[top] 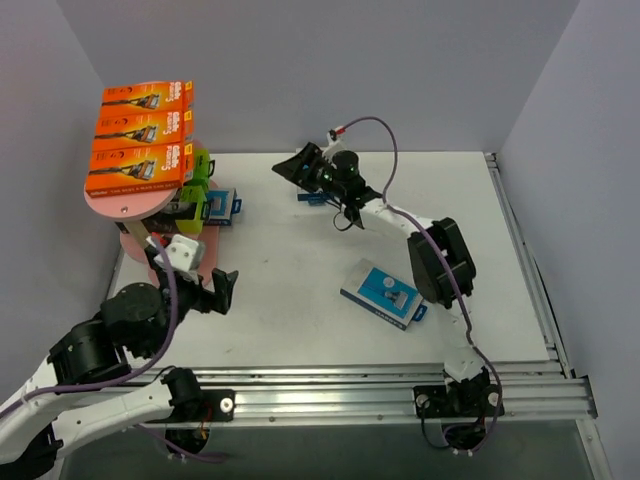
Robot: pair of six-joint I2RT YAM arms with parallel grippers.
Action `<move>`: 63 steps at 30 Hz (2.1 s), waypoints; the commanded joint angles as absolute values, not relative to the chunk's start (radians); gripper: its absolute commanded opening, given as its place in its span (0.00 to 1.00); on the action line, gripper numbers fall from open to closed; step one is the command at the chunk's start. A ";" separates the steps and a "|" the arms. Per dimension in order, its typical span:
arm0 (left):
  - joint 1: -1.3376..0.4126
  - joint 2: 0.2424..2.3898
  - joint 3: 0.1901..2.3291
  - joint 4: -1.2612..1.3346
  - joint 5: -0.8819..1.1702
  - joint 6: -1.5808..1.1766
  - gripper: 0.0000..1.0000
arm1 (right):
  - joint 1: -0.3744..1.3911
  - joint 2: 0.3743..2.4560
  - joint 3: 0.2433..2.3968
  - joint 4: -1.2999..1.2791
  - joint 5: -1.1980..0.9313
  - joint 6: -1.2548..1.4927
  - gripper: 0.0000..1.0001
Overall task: Place and organize the shaving razors onto the shelf
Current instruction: Place the shaving razor onto shelf
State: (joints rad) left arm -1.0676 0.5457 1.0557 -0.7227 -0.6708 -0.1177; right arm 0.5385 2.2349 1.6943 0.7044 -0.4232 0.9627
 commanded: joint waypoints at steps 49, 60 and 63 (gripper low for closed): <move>-0.585 2.072 1.465 -0.295 -0.505 -0.236 0.94 | -0.072 1.446 0.842 0.572 -0.739 0.779 0.62; -0.496 2.215 1.644 -0.388 -0.538 -0.163 0.94 | -0.094 1.491 0.799 0.721 -0.782 0.856 0.62; -0.463 2.246 1.678 -0.433 -0.525 -0.186 0.95 | -0.106 1.499 0.790 0.745 -0.795 0.873 0.62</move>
State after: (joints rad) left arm -0.4961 2.2021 1.6321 -0.3588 -0.5159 -0.1970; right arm -0.0902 1.4910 0.7994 0.6460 -0.7513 0.8448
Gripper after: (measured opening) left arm 0.943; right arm 0.616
